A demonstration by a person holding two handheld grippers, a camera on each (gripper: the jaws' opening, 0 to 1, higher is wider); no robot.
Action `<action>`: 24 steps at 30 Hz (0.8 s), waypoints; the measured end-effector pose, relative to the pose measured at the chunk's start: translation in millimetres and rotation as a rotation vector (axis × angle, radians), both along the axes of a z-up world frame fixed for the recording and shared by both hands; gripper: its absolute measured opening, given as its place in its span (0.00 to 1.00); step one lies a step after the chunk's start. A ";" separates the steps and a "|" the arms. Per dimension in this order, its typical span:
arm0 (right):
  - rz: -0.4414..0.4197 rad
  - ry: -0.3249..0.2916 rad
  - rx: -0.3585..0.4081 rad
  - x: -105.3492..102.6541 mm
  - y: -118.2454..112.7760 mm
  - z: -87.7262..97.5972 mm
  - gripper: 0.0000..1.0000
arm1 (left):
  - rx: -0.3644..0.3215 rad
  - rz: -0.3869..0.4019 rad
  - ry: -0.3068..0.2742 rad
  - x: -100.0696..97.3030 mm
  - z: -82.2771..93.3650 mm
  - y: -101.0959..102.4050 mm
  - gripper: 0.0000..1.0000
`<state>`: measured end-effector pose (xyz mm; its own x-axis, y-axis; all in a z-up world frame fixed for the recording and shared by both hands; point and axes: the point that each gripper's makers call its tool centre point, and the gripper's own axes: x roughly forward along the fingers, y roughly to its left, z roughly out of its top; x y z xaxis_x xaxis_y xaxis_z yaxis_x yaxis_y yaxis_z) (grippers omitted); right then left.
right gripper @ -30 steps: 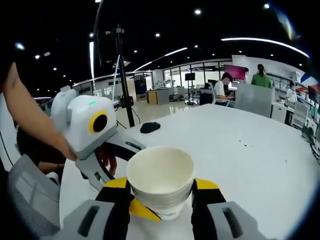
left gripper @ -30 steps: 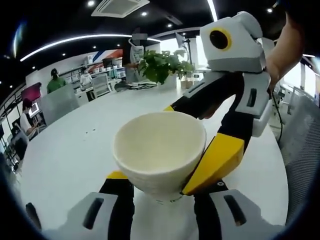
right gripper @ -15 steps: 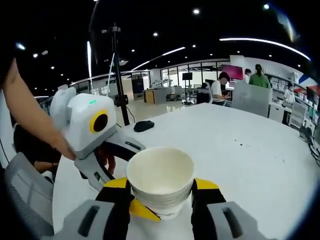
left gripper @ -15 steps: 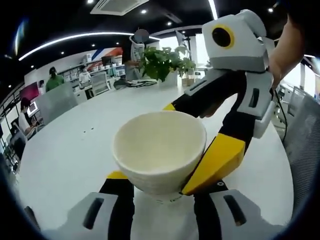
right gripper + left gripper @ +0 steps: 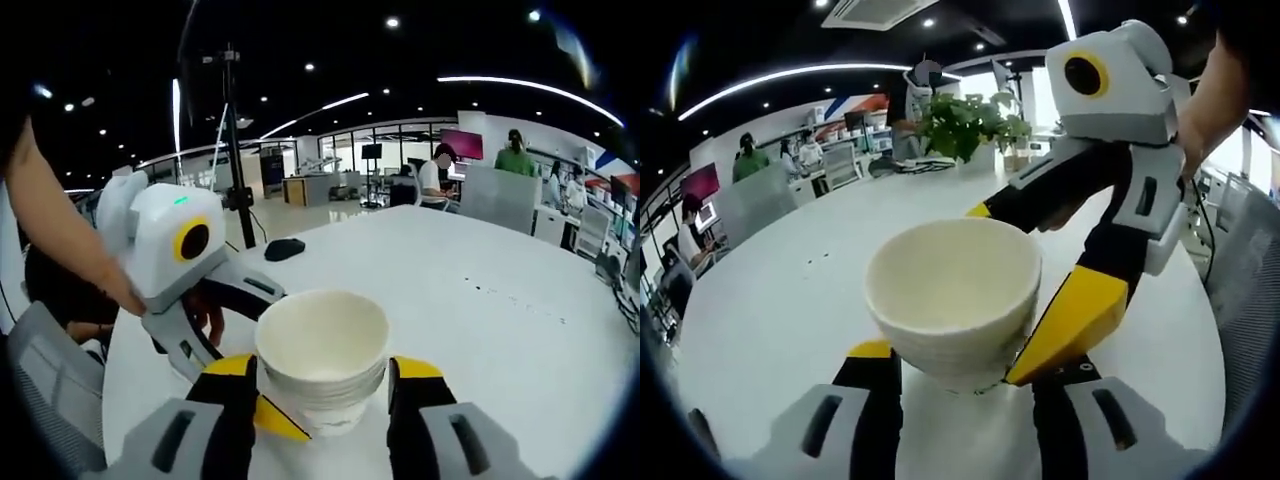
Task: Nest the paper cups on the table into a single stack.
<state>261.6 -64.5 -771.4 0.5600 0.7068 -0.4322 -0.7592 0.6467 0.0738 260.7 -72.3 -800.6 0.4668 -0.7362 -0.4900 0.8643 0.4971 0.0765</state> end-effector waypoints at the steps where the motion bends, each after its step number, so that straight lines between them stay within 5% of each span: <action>1: -0.003 -0.001 -0.001 -0.5 -0.9 0.4 0.53 | 0.000 0.002 0.003 -1.9 0.3 1.4 0.50; 13: -0.022 -0.016 0.041 -17.4 -14.6 13.7 0.69 | -0.061 0.052 0.043 -15.8 2.0 18.8 0.60; 24: -0.028 -0.053 0.041 -39.9 -29.8 23.3 0.77 | -0.137 0.126 0.015 -39.8 22.6 43.6 0.65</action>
